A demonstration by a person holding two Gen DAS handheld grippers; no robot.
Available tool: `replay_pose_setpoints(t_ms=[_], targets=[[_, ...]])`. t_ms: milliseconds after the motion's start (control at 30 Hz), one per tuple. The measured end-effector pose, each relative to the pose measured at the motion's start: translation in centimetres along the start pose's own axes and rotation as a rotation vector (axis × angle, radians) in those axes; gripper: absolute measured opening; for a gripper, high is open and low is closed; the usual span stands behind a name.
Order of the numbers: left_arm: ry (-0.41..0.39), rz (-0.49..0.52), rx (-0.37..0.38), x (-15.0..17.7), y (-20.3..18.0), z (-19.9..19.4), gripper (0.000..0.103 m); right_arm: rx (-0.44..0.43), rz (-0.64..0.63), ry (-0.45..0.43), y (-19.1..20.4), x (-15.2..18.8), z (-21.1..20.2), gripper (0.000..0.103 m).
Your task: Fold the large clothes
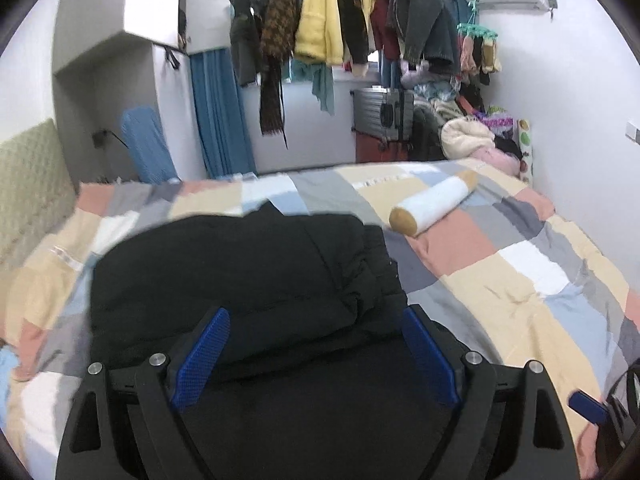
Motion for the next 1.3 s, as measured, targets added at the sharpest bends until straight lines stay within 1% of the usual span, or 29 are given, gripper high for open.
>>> replay_pose_setpoints(t_ms=[33, 67, 133, 167, 333, 367, 400, 467, 533, 600, 667, 767, 867, 967, 1100, 1300], targets=[[-0.011, -0.001, -0.005, -0.1, 0.3, -1.3, 0.088, -0.004, -0.005, -0.012, 0.3, -0.1, -0.4, 0.103], [-0.027, -0.002, -0.005, -0.1, 0.5, -3.5, 0.088, -0.009, -0.013, -0.025, 0.6, -0.1, -0.9, 0.103], [-0.049, -0.001, -0.004, -0.5, 0.7, -6.1, 0.088, -0.013, -0.032, -0.051, 1.1, -0.2, -1.6, 0.103], [-0.067, -0.003, -0.005, -0.6, 0.9, -8.3, 0.088, -0.011, -0.046, -0.057, 1.4, -0.2, -1.8, 0.103], [-0.115, -0.014, 0.013, -0.6, 1.5, -15.5, 0.088, -0.036, -0.034, -0.069, 1.9, -0.3, -3.2, 0.103], [-0.126, -0.016, 0.009, -0.3, 1.7, -17.3, 0.088, -0.033, -0.034, -0.074, 2.0, -0.4, -3.6, 0.103], [-0.133, -0.020, 0.003, -0.1, 1.9, -18.2, 0.088, -0.030, -0.034, -0.079, 2.1, -0.4, -3.9, 0.103], [-0.150, -0.016, -0.033, 0.7, 2.4, -20.1, 0.088, -0.029, -0.024, -0.090, 2.2, -0.4, -4.7, 0.103], [-0.139, -0.031, -0.052, 1.7, 3.0, -20.5, 0.088, -0.024, -0.002, -0.081, 2.3, -0.2, -5.3, 0.103], [-0.111, -0.080, -0.042, 3.0, 4.4, -20.8, 0.088, -0.033, 0.004, -0.074, 2.6, 0.0, -5.9, 0.103], [-0.097, -0.114, -0.049, 4.4, 5.7, -21.0, 0.088, -0.022, -0.022, -0.082, 3.5, -0.1, -6.8, 0.103], [-0.087, -0.136, -0.056, 6.5, 7.3, -21.2, 0.088, -0.026, -0.040, -0.082, 4.2, -0.1, -7.6, 0.103], [-0.062, -0.160, -0.062, 9.1, 8.9, -20.9, 0.088, -0.071, -0.032, -0.074, 5.1, 0.0, -8.5, 0.103], [0.003, -0.199, -0.042, 11.4, 10.2, -19.8, 0.088, -0.128, -0.033, -0.072, 5.9, 0.3, -9.4, 0.103], [0.035, -0.203, -0.058, 13.4, 11.1, -18.6, 0.088, -0.152, -0.029, -0.075, 6.4, 1.0, -10.0, 0.103], [0.085, -0.190, -0.075, 15.9, 12.0, -15.8, 0.088, -0.124, -0.066, -0.031, 6.8, 1.7, -8.6, 0.103]])
Point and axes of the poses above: each gripper's, at about its wrist camera, not at the fingertips, and z roughly the way its jaws point, y to its left, x to its underside, the point moved 4 cm from there along z, roughly the way its jaws point, and after that the axes turned 4 degrees about -z, right-handed, at the moved point
